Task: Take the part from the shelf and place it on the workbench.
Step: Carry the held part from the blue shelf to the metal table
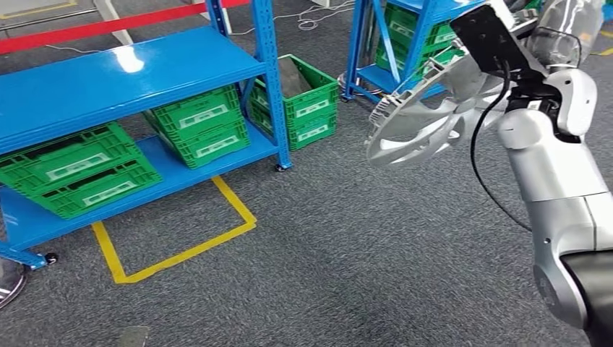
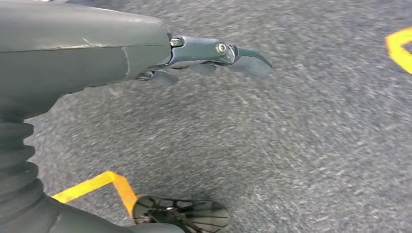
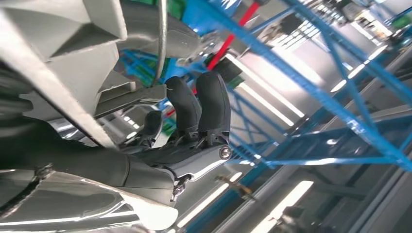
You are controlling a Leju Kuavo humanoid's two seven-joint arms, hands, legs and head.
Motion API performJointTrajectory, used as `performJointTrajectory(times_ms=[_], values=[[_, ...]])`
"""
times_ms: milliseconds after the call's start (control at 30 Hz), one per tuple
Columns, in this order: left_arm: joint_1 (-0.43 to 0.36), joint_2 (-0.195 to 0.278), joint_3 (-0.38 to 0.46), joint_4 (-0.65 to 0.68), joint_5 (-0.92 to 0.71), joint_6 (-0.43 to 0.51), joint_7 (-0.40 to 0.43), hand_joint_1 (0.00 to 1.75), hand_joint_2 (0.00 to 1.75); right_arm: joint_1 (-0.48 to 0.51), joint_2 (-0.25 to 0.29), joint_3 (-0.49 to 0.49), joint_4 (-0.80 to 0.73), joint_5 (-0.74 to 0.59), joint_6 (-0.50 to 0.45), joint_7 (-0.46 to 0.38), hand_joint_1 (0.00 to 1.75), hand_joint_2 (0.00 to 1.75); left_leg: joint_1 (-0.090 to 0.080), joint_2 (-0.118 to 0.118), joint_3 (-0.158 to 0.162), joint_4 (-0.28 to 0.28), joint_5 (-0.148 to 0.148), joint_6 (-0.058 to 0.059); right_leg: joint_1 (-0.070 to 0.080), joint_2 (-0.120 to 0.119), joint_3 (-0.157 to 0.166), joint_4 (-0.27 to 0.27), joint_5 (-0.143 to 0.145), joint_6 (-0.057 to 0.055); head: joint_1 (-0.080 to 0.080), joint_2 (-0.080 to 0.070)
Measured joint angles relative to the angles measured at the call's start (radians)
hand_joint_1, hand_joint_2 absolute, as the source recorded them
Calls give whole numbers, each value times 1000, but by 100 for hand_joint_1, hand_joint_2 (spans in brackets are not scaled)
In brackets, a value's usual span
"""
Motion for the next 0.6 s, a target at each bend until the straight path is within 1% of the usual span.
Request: performJointTrajectory(times_ms=[33, 67, 100, 133, 167, 200, 233, 267, 300, 333, 367, 400, 433, 467, 500, 533, 567, 600], values=[[0, 2, 0, 0, 0, 0, 0, 0, 175, 0, 0, 0, 0, -1, 0, 0, 175, 175, 1, -25, 29, -65, 33, 8, -1, 12, -1, 1, 0, 1, 0, 0], [1, 3, 0, 0, 0, 0, 0, 0, 175, -2, 0, 0, 1, -2, 0, 0, 175, 175, 2, -50, 54, -122, 59, 14, -2, 24, -3, 3, 2, 4, 1, 0], [1, 4, 0, 0, 0, 0, 0, 0, 175, -3, 0, 0, 2, -2, 1, 1, 175, 175, 2, -69, 72, -163, 69, 20, -5, 36, -8, 4, 4, 9, 0, 0], [1, 5, 0, 0, -1, 0, 0, 0, 175, -3, -1, 0, 3, -2, 2, 2, 175, 175, 2, -80, 79, -181, 67, 23, -9, 48, -14, 4, 8, 16, 0, 0], [0, 4, 0, 0, -1, -1, 0, 0, 175, -3, -3, -1, 4, -3, 4, 3, 175, 175, 0, -73, 81, -190, 65, 25, -11, 60, -20, 3, 13, 24, -1, 0], [-1, 3, 0, 0, -2, -1, 0, 0, 175, -3, -7, -2, 6, -4, 7, 4, 175, 175, 1, -61, 84, -199, 65, 26, -14, 68, -26, 2, 16, 31, -3, 0], [-2, 3, 0, 0, -2, -2, 0, 0, 175, -3, -12, -4, 7, -5, 10, 5, 175, 175, 3, -48, 86, -206, 68, 29, -13, 57, -33, 5, 13, 36, -2, 0], [-3, 3, 0, 0, -2, -3, 0, 0, 175, -5, -16, -5, 10, -6, 12, 6, 175, 175, 5, -36, 89, -213, 72, 32, -11, 33, -44, 24, 0, 40, 3, 0], [-3, 3, 0, 0, -3, -4, 0, 0, 175, -8, -19, -6, 12, -7, 15, 7, 175, 175, 8, -24, 91, -219, 75, 34, -9, 2, -64, 63, -22, 44, 7, 0], [-3, 4, 0, 0, -3, -5, 0, 0, 175, -11, -21, -7, 15, -9, 17, 8, 175, 175, 8, -11, 92, -220, 77, 36, -9, -29, -93, 122, -52, 48, 12, 0], [-1, 3, 0, 0, -4, -5, 0, 0, 175, -12, -22, -7, 19, -11, 18, 9, 175, 175, 8, 1, 91, -220, 77, 38, -10, -45, -124, 190, -81, 53, 15, 0], [0, 3, 0, 0, -4, -6, 0, 0, 175, -11, -22, -7, 23, -12, 20, 10, 175, 175, 8, 15, 90, -220, 76, 38, -12, -51, -150, 245, -99, 57, 16, 0], [0, 3, 0, 0, -4, -6, 0, 0, 175, -10, -23, -7, 27, -13, 21, 11, 175, 175, 8, 29, 90, -220, 76, 38, -14, -55, -161, 270, -101, 61, 16, 0], [0, 3, 0, 0, -4, -7, 0, 0, 175, -9, -24, -7, 31, -14, 24, 12, 175, 175, 8, 41, 90, -219, 75, 36, -16, -59, -153, 257, -85, 63, 16, 0], [0, 2, 0, 0, -4, -7, 0, 0, 175, -9, -26, -7, 34, -15, 26, 12, 175, 175, 8, 53, 91, -219, 74, 34, -17, -68, -123, 205, -57, 64, 16, 0], [-1, 2, 0, 0, -3, -8, 0, 0, 175, -9, -26, -8, 37, -16, 27, 13, 175, 175, 7, 64, 93, -218, 71, 30, -16, -90, -83, 132, -29, 65, 16, 0], [-1, 2, 0, 0, -2, -9, -1, 0, 175, -12, -27, -8, 40, -18, 28, 13, 175, 175, 3, 74, 93, -215, 68, 26, -12, -117, -46, 67, -10, 62, 17, 0], [-1, 3, 1, 0, 0, -10, -1, 0, 175, -14, -27, -8, 42, -19, 29, 13, 175, 175, -1, 83, 93, -214, 66, 21, -8, -136, -19, 21, 0, 55, 18, 0]])
